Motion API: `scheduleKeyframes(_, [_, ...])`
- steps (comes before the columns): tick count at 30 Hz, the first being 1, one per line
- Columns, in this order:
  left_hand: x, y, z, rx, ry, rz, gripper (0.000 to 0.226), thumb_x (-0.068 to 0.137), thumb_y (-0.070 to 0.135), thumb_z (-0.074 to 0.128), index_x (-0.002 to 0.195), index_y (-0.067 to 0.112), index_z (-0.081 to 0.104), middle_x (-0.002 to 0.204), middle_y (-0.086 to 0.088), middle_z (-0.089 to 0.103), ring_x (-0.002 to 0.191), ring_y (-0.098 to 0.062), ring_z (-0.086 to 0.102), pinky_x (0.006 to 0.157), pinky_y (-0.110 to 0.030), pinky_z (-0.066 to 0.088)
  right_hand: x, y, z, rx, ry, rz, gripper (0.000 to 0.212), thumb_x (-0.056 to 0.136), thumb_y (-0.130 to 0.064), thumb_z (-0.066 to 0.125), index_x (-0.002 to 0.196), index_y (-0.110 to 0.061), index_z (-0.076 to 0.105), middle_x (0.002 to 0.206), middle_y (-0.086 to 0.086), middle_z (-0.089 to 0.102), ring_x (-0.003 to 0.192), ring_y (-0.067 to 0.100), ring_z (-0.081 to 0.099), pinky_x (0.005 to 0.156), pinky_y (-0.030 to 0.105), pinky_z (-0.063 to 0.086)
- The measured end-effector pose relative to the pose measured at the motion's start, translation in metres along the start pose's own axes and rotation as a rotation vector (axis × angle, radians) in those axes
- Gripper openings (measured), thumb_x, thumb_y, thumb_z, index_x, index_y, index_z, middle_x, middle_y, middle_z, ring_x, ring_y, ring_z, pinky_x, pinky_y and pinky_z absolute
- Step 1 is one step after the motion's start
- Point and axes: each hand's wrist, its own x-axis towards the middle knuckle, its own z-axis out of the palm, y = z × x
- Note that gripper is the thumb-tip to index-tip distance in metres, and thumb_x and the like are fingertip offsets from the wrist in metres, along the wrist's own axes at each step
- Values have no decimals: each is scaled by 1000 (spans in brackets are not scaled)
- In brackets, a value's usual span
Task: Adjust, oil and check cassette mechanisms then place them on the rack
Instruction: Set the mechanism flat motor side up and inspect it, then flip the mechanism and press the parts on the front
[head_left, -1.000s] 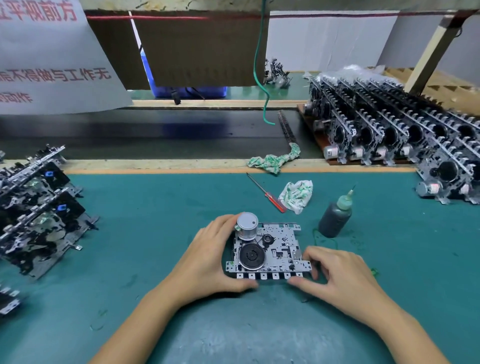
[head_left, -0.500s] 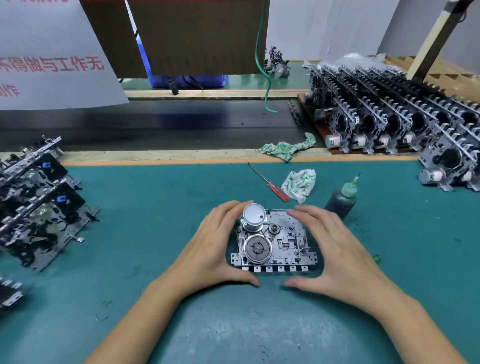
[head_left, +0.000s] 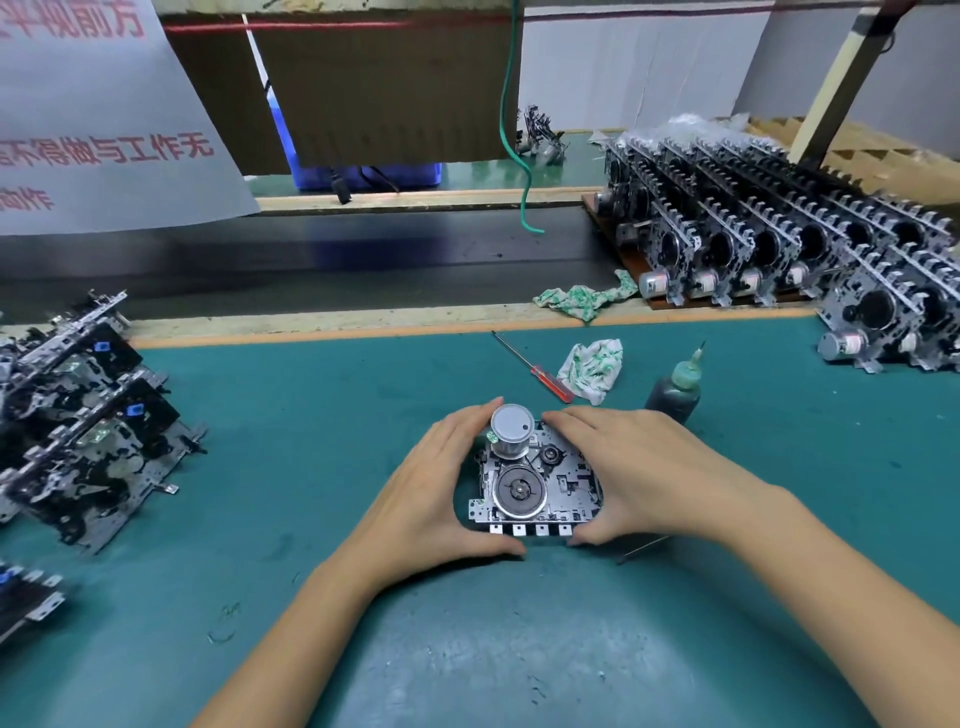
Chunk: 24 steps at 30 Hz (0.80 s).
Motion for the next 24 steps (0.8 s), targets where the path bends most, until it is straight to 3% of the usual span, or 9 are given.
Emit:
scheduleKeyframes(3, [-3, 6, 1, -359, 149, -140, 105, 55, 51, 81, 140, 40, 21, 147, 14, 32, 134, 0, 37, 108, -15, 30, -5, 2, -6, 227, 46, 92, 99, 52, -70, 69, 137, -27, 41, 127, -14, 57, 113, 11, 56, 89, 25, 43])
scheduleKeyframes(7, [9, 18, -7, -1066, -27, -386, 113, 46, 77, 75, 133, 14, 42, 137, -5, 50, 122, -11, 53, 104, -22, 36, -15, -9, -8, 1217, 64, 117, 63, 50, -48, 82, 108, -35, 61, 104, -27, 68, 99, -4, 63, 89, 16, 48])
scheduleKeyframes(9, [16, 24, -9, -1351, -194, -479, 118, 47, 83, 67, 125, -4, 47, 102, -17, 62, 90, -25, 59, 87, -31, 44, -16, -23, -2, 1704, -55, 19, 60, 57, -54, 80, 104, -19, 69, 102, -7, 72, 96, 9, 67, 84, 21, 51])
scheduleKeyframes(11, [23, 29, -2, -1572, -221, -586, 113, 47, 84, 61, 121, 1, 46, 54, -3, 51, 49, -12, 46, 55, -22, 39, -18, -35, 2, 1939, -151, -48, 64, 64, -63, 73, 108, -16, 71, 107, -1, 71, 102, 13, 66, 85, 23, 51])
scheduleKeyframes(12, [27, 31, 2, -1638, -235, -626, 115, 48, 84, 59, 127, 2, 46, 48, 1, 51, 44, -8, 45, 51, -20, 38, -18, -38, 2, 1965, -166, -36, 67, 65, -64, 72, 111, -16, 68, 106, -4, 72, 102, 10, 66, 84, 21, 51])
scheduleKeyframes(14, [33, 37, 8, -1738, -298, -574, 113, 55, 84, 58, 134, 3, 51, 86, -10, 72, 79, -17, 68, 77, -32, 53, -18, -37, 1, 1890, -154, 32, 78, 58, -68, 74, 107, -8, 60, 100, -6, 73, 97, 6, 67, 79, 17, 51])
scheduleKeyframes(16, [35, 40, 10, -1760, -305, -485, 100, 62, 77, 62, 132, 6, 55, 127, -15, 61, 118, -27, 57, 106, -42, 38, -20, -33, 1, 1734, -30, 152, 78, 52, -73, 72, 92, -6, 70, 92, -1, 74, 86, 7, 69, 74, 16, 52])
scheduleKeyframes(20, [31, 36, 18, -1852, -175, -403, 82, 76, 50, 71, 139, 4, 46, 144, -23, 41, 131, -35, 44, 114, -44, 26, -37, -11, -2, 1169, 320, 374, 38, 63, -65, 56, 75, -34, 75, 78, -12, 73, 77, 8, 66, 77, 22, 52])
scheduleKeyframes(24, [27, 35, 28, -1781, -148, -440, 70, 72, 34, 76, 131, 2, 55, 139, -25, 47, 127, -37, 48, 111, -48, 32, -65, 19, 2, 464, -52, 120, 39, 68, -76, 51, 97, -51, 46, 104, -31, 44, 106, -13, 36, 89, 13, 30])
